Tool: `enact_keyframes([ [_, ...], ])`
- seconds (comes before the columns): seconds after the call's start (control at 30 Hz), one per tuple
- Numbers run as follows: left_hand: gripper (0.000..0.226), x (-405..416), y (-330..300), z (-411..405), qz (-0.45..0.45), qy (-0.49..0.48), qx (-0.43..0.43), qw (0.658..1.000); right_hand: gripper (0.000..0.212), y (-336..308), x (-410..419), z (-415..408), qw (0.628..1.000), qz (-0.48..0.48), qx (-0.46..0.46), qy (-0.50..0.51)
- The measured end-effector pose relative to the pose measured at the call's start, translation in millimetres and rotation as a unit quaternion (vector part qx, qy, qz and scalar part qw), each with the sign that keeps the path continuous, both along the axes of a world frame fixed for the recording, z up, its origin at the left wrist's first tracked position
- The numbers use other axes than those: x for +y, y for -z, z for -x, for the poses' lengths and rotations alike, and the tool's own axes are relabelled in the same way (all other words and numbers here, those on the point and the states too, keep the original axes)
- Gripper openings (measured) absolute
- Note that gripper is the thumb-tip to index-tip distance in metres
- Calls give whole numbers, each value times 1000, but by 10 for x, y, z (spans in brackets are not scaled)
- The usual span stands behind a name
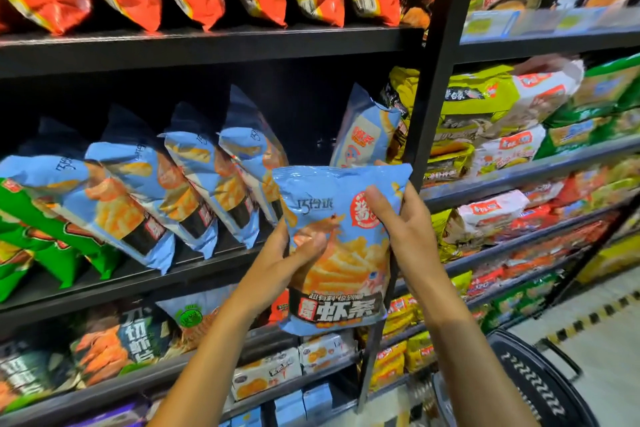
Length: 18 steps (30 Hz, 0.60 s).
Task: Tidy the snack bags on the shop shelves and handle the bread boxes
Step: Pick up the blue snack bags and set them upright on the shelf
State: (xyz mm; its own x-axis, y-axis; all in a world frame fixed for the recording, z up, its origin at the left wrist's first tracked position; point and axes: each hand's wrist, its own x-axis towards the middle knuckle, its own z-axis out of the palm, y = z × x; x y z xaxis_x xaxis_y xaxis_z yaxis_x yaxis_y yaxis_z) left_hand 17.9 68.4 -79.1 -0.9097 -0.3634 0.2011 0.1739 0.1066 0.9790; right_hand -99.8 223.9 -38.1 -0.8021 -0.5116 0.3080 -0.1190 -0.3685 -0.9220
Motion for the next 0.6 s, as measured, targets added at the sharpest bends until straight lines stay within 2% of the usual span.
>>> enact_keyframes([
  [0.1, 83, 84, 51, -13, -11, 7, 18, 1000, 40, 128, 55, -33, 999, 9, -8, 45],
  [0.17, 82, 159, 12, 0, -50, -43, 44, 997, 37, 227, 85, -70, 999, 0, -10, 52],
  [0.23, 69, 245, -23, 33, -93, -111, 72, 987, 34, 298, 100, -110, 999, -2, -16, 44],
  [0.33, 36, 398, -89, 54, -129, -174, 81, 973, 34, 349, 144, -166, 999, 12, -39, 28],
  [0.5, 29, 533, 22, -4, -145, -193, 96, 966, 35, 410, 305, -164, 998, 33, -45, -29],
  [0.6, 18, 584, 102, -2, -122, -189, 83, 971, 29, 414, 378, -106, 999, 39, -23, 14],
])
